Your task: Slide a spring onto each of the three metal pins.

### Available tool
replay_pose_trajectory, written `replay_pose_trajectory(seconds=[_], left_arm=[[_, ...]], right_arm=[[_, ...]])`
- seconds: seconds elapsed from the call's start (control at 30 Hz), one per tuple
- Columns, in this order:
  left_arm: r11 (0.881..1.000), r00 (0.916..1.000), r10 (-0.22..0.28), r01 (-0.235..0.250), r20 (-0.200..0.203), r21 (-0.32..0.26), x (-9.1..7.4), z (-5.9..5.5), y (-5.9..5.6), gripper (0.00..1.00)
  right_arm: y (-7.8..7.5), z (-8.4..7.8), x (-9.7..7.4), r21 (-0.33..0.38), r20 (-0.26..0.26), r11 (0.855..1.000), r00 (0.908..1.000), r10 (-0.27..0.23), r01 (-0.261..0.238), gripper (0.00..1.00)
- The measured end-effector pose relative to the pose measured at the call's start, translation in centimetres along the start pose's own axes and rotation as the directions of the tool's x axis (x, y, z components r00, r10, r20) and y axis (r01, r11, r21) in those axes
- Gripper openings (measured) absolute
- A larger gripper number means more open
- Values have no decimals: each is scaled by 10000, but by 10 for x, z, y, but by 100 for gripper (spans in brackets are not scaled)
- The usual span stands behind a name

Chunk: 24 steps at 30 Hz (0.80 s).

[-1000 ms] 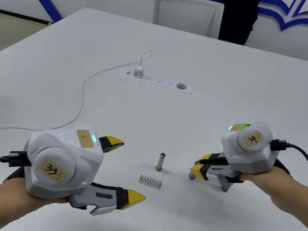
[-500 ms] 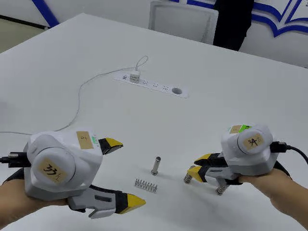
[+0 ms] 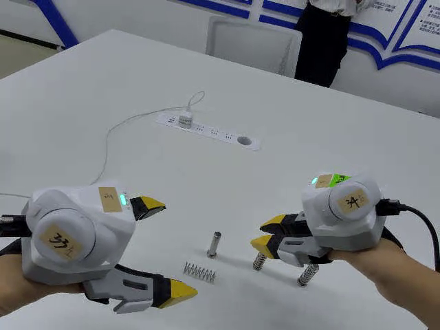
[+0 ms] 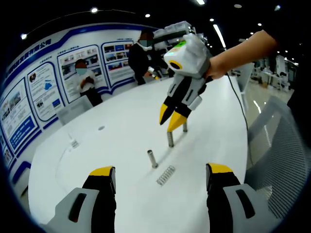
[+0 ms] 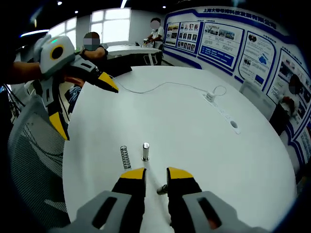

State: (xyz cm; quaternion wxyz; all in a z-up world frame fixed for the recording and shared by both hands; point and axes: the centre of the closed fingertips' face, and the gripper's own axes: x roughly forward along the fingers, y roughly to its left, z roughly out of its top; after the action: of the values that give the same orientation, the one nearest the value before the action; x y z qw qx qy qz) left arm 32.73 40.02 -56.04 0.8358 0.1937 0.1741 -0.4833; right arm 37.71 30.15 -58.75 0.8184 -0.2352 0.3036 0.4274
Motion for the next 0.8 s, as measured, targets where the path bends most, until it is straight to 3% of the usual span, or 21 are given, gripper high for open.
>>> replay_pose_trajectory(seconds=[0.2,0.3,0.37,0.6,0.8], left_arm=[[9998,9998,165,-166,-92,-89,-10,-8,5,77],[9975,9991,290,-269,305,-656,-15,-3,9,76],[9968,9988,390,-367,308,-710,-18,-4,12,77],[9956,9982,594,-597,-62,-728,-25,-19,18,76],[9941,9969,705,-731,-353,-802,-29,-28,20,75]], right_arm=[[14,2,10,-150,-74,9995,9996,283,-284,17],[22,6,16,-169,-40,9986,9987,505,-506,17],[28,8,21,-279,-51,9975,9979,644,-645,17],[47,5,37,-541,-312,9907,9918,1237,-1252,17],[53,-3,51,-496,-557,9877,9878,1455,-1483,18]])
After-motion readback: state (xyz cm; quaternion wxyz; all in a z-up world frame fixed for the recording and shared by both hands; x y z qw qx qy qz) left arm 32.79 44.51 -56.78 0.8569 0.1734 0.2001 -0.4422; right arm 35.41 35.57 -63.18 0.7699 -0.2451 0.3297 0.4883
